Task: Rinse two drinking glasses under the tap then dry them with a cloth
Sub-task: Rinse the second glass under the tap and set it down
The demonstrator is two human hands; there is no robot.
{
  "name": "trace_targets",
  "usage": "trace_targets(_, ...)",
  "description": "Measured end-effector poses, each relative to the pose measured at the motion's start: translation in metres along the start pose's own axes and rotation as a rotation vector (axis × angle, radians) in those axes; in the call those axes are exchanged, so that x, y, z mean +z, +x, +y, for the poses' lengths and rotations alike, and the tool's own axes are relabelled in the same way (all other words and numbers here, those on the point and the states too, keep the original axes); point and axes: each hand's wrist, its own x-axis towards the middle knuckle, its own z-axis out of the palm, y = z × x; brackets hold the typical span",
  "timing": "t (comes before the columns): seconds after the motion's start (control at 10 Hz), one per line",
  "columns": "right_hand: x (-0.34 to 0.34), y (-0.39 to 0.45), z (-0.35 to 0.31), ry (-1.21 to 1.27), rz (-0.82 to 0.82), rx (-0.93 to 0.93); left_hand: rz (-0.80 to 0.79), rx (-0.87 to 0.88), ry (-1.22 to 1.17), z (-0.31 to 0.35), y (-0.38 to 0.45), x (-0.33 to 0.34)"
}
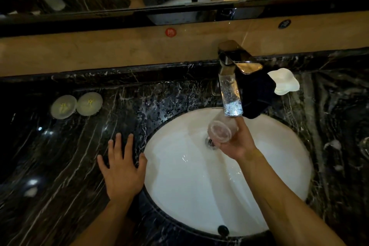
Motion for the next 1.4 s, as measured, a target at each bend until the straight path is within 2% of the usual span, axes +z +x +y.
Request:
trace_targets(0.1,0.009,-0.005,-0.001,0.154,0.163,0.036,-0.002,-0.002,0.007,0.0,0.0,0.0)
trace_targets(0.3,0.014,-0.011,-0.003,0.35,0.349,0.093,-0.002,0.003,0.006,0.0,0.001,0.001)
trace_targets(0.4,0.011,-0.005,-0.004,0.471,0.343,0.107,0.003,0.007,0.011,0.001,0.001,0.0)
trace_targets(0.5,0.02,-0.01,-0.001,0.564,0.382,0.01,0.0,-0.001,0.019,0.001,0.001,0.0)
trace_targets(0.6,0.015,-0.006,0.007,0.228,0.304,-0.066,-0.003,0.0,0.018,0.0,0.001,0.0)
trace_targets(0.7,0.01,-0.003,0.013,-0.145,0.298,-0.183,-0.003,0.0,0.015,0.001,0.001,0.0)
trace_targets(0.9,-0.002,-0.015,0.025,-1.076,0.443,-0.595,0.004,0.007,0.014,0.001,0.001,-0.001)
trace_targets(1.0,-0.012,-0.022,0.022,-1.466,0.462,-0.646,0.002,0.006,0.012,0.001,0.001,-0.001)
trace_targets(1.1,-0.016,-0.023,0.009,-1.642,0.449,-0.513,0.002,0.005,0.008,0.0,0.001,-0.001)
trace_targets(1.2,-0.018,-0.023,-0.002,-1.476,0.316,-0.422,-0.002,0.008,-0.001,0.001,0.001,-0.001)
trace_targets(1.3,-0.012,-0.022,-0.003,-0.954,0.244,-0.418,-0.004,0.004,-0.004,0.001,0.0,-0.001)
trace_targets(1.4,-0.006,-0.019,-0.001,-0.891,0.367,-0.521,-0.008,0.002,0.0,0.001,0.0,-0.001)
